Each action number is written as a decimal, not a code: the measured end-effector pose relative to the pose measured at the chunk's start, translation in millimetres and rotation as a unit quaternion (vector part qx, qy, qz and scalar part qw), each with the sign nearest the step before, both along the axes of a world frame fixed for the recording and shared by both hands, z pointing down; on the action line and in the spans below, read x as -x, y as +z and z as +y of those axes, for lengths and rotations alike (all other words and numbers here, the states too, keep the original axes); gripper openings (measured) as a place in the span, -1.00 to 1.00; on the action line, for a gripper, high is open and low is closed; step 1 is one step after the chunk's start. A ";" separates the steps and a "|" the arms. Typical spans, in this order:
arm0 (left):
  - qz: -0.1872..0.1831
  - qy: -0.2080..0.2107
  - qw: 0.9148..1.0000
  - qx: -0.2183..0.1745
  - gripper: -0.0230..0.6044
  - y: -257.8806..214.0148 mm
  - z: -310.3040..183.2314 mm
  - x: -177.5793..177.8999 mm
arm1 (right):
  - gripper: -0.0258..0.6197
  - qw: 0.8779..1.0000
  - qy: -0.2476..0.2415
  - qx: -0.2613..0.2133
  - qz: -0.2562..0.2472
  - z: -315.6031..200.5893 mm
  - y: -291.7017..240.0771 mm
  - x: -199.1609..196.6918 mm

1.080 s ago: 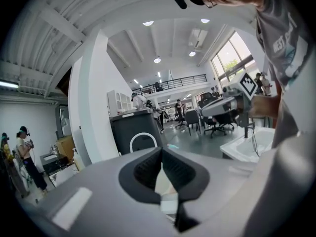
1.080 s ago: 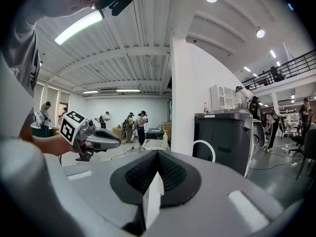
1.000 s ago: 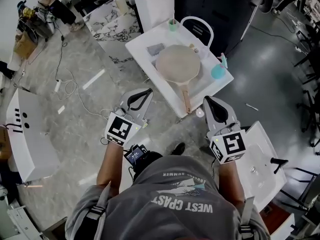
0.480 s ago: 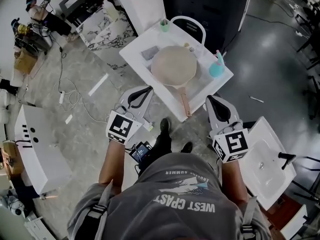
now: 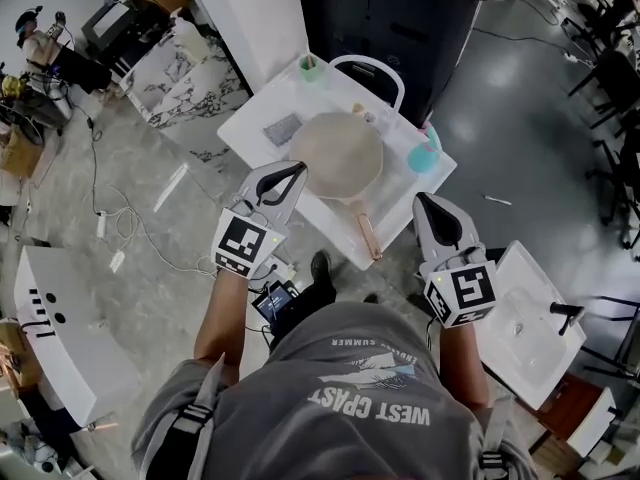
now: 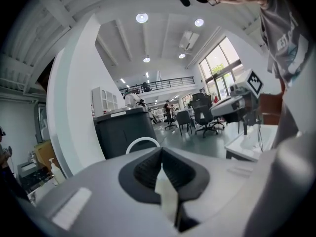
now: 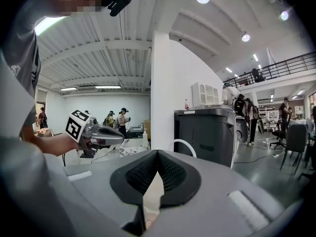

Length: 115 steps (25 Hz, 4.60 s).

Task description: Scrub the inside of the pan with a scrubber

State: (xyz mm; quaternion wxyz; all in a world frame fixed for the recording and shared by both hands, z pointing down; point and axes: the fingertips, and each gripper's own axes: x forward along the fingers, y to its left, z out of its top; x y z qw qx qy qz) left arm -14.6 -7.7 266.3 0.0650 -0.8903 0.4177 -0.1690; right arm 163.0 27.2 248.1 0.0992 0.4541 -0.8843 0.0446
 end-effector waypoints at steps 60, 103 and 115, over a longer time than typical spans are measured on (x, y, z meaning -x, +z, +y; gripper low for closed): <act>-0.166 -0.077 0.925 0.333 -0.05 385.2 -270.5 196.9 | -0.92 0.982 -0.005 0.174 0.078 -118.4 152.8 92.7; -0.122 -0.090 0.937 0.315 -0.91 355.9 -255.2 160.0 | -0.92 0.980 -0.011 0.185 0.071 -126.1 170.6 83.9; -0.201 -0.025 0.924 0.323 -0.90 383.0 -235.4 87.1 | -0.92 0.979 0.008 0.191 0.065 -120.5 177.9 56.1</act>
